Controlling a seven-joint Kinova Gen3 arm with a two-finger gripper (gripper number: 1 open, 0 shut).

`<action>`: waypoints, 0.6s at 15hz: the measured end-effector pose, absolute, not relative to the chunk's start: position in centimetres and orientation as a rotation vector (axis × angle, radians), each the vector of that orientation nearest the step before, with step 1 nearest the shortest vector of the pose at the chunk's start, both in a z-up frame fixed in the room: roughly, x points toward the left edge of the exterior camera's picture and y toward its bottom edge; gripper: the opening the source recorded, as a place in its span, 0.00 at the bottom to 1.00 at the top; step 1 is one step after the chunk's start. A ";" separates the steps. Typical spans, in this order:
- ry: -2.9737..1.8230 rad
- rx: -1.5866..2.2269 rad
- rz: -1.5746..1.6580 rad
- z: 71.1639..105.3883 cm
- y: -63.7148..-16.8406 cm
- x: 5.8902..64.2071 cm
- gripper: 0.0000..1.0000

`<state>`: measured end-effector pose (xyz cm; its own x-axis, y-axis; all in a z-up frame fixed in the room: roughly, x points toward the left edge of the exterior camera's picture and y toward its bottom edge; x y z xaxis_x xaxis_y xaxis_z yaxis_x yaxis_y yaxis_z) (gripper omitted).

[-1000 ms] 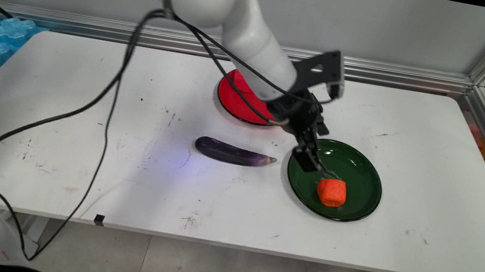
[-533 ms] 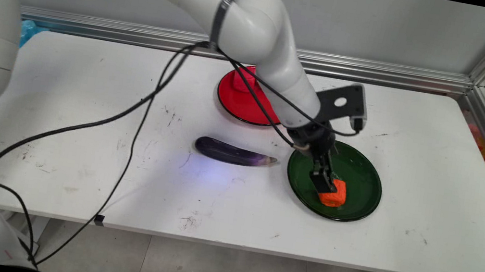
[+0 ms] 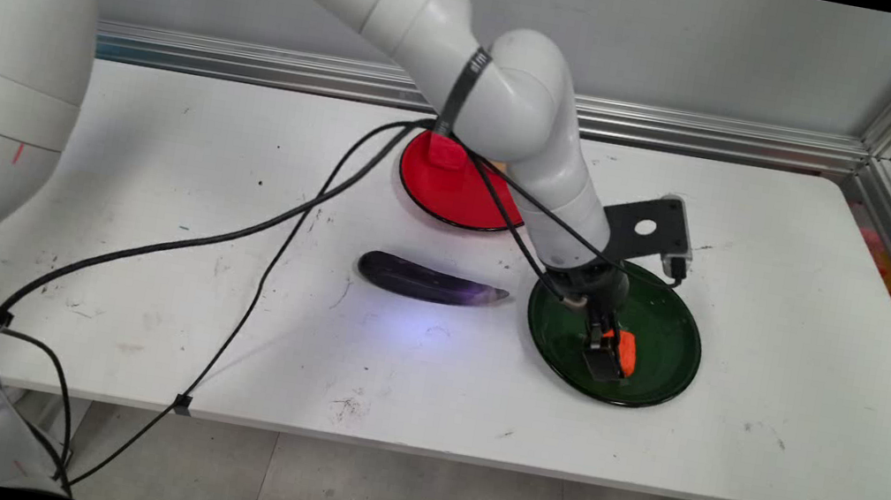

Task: Pick up the mandarin from the green plate, then place the picked object on the table

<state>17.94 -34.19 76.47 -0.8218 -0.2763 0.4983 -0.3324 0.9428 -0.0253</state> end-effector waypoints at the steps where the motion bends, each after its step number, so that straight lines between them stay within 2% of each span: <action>1: -2.594 0.437 0.149 76.2 -34.3 17.7 1.00; 2: -2.598 0.438 0.147 76.0 -34.4 17.5 1.00; 3: -2.601 0.437 0.146 75.8 -34.5 17.3 0.00; 9: -2.590 0.446 0.151 76.6 -34.4 17.8 0.00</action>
<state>17.77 -34.43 76.62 -0.8194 -0.2843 0.4977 -0.3403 0.9400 -0.0233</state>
